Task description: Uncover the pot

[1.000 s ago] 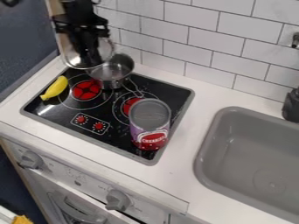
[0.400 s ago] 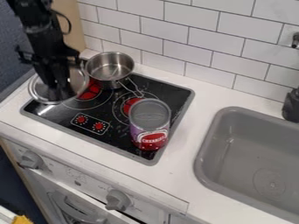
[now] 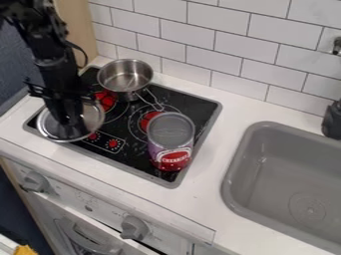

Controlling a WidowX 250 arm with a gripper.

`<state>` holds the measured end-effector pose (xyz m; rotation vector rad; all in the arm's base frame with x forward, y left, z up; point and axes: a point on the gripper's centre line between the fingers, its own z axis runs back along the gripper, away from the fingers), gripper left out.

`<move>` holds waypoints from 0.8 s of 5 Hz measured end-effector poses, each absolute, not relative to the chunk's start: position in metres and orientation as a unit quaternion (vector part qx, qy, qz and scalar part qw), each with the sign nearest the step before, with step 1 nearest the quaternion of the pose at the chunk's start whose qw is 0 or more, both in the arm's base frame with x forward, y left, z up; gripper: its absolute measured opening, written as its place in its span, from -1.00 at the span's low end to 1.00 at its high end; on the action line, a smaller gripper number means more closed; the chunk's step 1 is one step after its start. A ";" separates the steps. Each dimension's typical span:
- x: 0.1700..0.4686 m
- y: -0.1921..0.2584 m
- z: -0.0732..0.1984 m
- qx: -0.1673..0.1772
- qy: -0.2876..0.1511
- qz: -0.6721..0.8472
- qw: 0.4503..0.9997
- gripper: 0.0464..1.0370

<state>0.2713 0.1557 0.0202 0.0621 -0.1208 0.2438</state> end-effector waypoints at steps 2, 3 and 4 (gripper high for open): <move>0.281 0.157 -0.009 0.031 -0.042 0.110 0.993 -0.53; 0.284 0.162 -0.011 0.041 -0.036 0.110 0.992 -0.44; 0.283 0.163 -0.010 0.036 -0.035 0.113 0.992 0.14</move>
